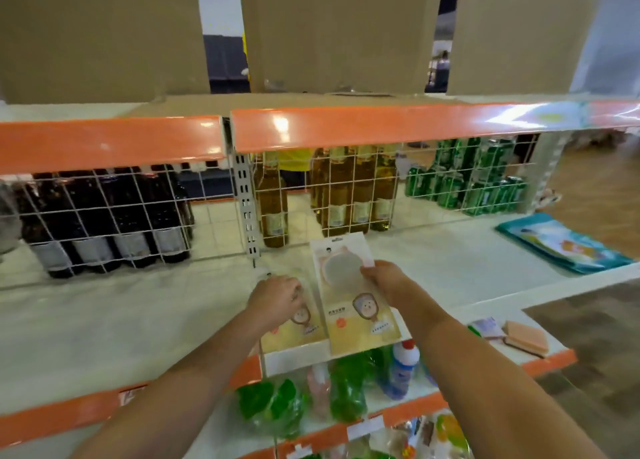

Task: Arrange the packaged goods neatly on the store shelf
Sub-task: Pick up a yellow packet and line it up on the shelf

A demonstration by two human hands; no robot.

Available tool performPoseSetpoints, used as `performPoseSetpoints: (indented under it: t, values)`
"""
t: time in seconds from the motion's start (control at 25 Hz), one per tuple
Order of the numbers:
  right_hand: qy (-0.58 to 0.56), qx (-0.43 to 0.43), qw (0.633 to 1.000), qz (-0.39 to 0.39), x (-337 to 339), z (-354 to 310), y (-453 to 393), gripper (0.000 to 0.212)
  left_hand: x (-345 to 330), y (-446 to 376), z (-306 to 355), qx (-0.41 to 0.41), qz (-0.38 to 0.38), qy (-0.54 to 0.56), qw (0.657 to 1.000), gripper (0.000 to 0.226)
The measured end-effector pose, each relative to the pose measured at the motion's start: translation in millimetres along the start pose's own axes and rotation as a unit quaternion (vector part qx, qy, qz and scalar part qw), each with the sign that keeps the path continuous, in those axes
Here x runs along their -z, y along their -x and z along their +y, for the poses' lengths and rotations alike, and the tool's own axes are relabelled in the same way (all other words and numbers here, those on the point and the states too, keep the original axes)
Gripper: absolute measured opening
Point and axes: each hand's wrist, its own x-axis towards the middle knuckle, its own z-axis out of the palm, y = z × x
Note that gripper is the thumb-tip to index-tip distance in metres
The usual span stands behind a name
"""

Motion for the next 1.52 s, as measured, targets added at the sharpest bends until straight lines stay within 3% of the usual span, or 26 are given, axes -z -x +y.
performPoseSetpoints:
  t: [0.48, 0.6, 0.8, 0.96, 1.08, 1.2, 1.28, 1.4, 1.52]
  values:
    - [0.102, -0.022, 0.993, -0.050, -25.2, 8.5, -53.8, 0.032, -12.8, 16.9, -18.4, 0.131, -0.013, 0.003, 0.991, 0.038]
    - [0.074, -0.022, 0.996, -0.047, -24.1, 8.1, -57.9, 0.026, -13.1, 12.4, -11.8, 0.137, 0.002, 0.011, 0.991, 0.036]
    - [0.034, -0.013, 0.999, -0.035, -12.8, -1.4, -64.2, 0.035, -10.6, -8.5, 3.8, 0.120, 0.012, 0.031, 0.992, 0.038]
    - [0.013, -0.030, 0.998, -0.044, -4.5, -1.8, -66.0, 0.037, -8.8, -28.3, 20.5, 0.140, 0.005, 0.104, 0.985, 0.038]
    - [-0.012, -0.035, 0.997, -0.062, -1.1, -8.2, -59.9, 0.038, -6.7, -44.4, 39.9, 0.187, 0.003, 0.227, 0.956, 0.030]
    - [-0.022, -0.032, 0.997, -0.071, 1.1, -11.5, -60.2, 0.037, -6.6, -56.4, 51.2, 0.259, 0.006, 0.421, 0.869, 0.019]
    - [-0.014, -0.037, 0.996, -0.076, 3.1, -11.1, -61.3, 0.036, -7.2, -59.5, 54.5, 0.291, 0.016, 0.489, 0.822, 0.017]
    - [0.001, -0.044, 0.996, -0.079, 7.6, -9.1, -62.1, 0.030, -9.3, -58.0, 58.2, 0.308, 0.024, 0.498, 0.810, 0.013]
    - [0.029, -0.060, 0.996, -0.066, 11.7, -7.2, -62.4, 0.023, -12.3, -55.8, 60.0, 0.318, 0.032, 0.457, 0.830, 0.015]
